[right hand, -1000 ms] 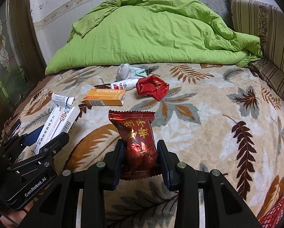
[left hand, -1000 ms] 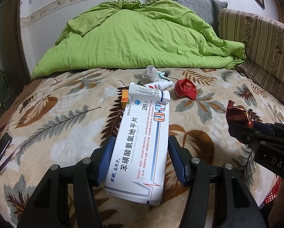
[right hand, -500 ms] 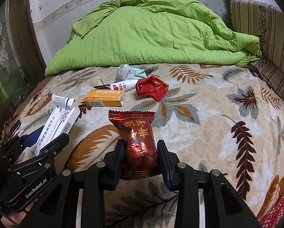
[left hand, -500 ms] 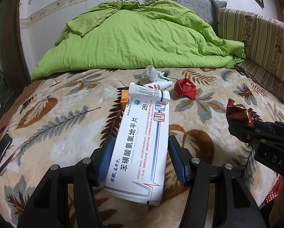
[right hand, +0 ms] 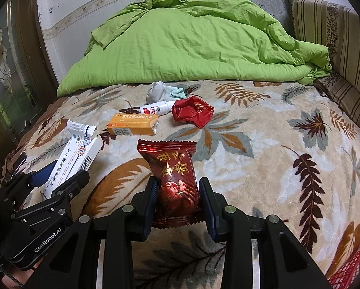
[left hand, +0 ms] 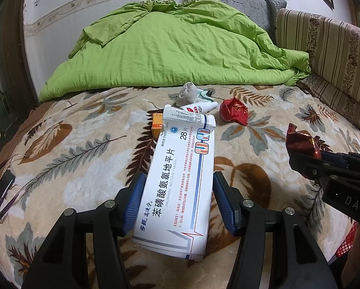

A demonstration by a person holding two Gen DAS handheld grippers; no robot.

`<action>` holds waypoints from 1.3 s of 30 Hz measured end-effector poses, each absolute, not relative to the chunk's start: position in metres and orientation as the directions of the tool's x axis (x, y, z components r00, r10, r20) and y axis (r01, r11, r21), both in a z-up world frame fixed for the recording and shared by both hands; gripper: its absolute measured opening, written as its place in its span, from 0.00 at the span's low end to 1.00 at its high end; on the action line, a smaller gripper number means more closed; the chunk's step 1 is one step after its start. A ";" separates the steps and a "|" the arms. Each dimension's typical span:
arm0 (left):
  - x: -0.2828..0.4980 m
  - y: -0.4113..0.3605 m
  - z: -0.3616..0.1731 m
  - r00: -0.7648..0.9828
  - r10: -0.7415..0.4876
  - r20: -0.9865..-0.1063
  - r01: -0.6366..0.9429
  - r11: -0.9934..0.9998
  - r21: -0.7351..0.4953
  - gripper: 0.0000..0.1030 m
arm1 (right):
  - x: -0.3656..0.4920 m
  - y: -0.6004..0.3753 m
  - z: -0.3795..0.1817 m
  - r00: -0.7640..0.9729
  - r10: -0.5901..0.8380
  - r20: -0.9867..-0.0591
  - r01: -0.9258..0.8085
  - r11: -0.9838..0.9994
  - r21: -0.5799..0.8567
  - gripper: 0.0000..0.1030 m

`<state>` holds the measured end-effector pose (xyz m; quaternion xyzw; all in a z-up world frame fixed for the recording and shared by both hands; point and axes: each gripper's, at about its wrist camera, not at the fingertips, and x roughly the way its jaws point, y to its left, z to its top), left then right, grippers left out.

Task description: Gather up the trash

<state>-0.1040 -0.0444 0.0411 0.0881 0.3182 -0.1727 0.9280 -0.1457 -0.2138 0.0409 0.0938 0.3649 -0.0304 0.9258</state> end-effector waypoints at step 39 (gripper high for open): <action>-0.101 -0.050 0.033 0.709 -0.278 -0.648 0.385 0.923 0.025 0.55 | -0.147 -0.221 0.041 0.738 0.004 -0.675 0.162 0.970 0.183 0.37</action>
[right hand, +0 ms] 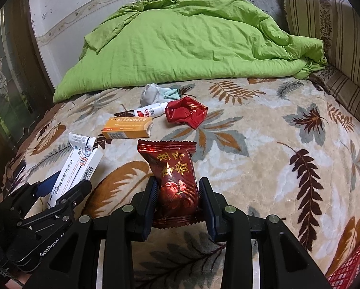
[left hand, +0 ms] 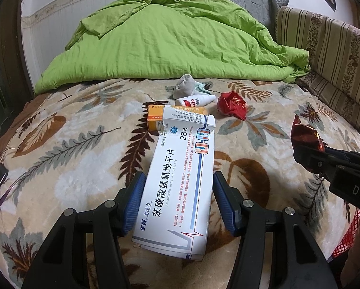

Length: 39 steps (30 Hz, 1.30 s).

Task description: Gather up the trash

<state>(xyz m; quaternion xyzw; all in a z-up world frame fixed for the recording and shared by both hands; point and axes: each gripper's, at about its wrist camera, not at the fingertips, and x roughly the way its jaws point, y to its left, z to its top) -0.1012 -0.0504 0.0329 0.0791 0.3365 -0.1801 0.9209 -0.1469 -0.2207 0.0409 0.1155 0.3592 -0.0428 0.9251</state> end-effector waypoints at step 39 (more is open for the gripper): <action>-0.109 -0.058 0.037 0.680 -0.350 -0.644 0.468 0.884 0.014 0.55 | -0.197 -0.242 0.068 0.779 -0.046 -0.625 0.247 0.939 0.238 0.37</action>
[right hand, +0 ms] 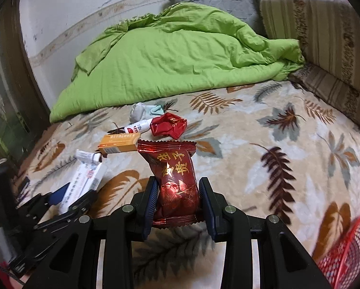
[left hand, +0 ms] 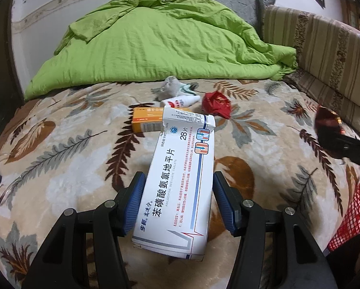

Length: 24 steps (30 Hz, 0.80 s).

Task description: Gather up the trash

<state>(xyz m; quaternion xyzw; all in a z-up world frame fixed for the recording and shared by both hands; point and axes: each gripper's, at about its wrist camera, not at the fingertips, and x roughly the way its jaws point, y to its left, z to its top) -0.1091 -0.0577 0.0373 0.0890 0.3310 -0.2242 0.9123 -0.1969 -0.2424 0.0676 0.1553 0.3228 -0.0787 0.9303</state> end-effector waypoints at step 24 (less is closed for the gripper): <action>-0.250 -0.244 0.091 0.145 -0.698 -0.701 0.895 0.395 -0.208 0.55 | -0.443 -0.437 0.065 0.638 -0.312 -0.704 0.659 0.694 0.290 0.37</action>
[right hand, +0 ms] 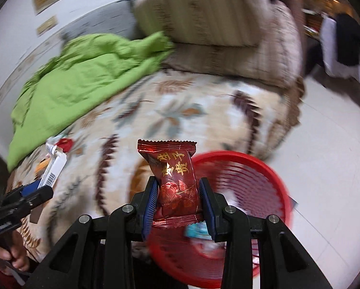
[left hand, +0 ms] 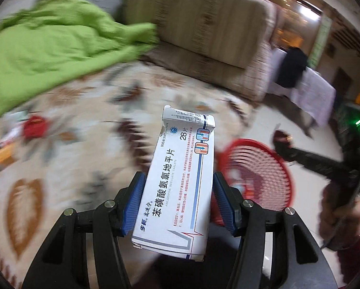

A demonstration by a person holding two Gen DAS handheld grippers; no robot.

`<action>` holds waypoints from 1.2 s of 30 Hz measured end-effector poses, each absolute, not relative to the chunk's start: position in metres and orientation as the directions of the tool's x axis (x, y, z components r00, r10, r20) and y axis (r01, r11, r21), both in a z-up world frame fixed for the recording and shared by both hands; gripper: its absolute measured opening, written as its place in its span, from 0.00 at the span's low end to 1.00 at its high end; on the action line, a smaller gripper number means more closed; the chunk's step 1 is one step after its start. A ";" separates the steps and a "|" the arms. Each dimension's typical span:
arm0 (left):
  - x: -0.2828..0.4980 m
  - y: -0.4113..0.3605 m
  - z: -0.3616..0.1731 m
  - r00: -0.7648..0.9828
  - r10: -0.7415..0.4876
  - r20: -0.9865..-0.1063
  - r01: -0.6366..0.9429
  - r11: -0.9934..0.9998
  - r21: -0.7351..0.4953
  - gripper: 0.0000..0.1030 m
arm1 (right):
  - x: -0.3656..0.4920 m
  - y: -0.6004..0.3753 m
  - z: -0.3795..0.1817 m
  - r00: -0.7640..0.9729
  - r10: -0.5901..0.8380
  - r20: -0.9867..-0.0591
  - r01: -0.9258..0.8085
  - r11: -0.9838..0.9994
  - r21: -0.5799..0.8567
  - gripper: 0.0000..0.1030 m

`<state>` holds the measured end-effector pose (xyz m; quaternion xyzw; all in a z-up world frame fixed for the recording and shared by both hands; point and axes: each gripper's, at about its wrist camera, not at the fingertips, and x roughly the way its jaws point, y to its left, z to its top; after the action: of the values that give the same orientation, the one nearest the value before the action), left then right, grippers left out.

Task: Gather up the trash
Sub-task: 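Carry both items over the red basket and open both tools to drop them, then grasp the orange medicine box with the left tool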

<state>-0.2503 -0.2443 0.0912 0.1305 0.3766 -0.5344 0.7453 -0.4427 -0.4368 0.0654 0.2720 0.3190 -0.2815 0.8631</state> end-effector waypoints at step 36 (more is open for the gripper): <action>-0.143 -0.135 0.104 0.438 -0.519 -0.734 0.673 0.730 -0.115 0.68 | -0.310 -0.357 0.081 0.782 0.061 -0.620 0.251 0.880 0.404 0.54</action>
<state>-0.1434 -0.1349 0.1038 0.0976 0.3947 -0.3539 0.8423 -0.3097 -0.3575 0.0813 0.2399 0.3260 -0.0521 0.9130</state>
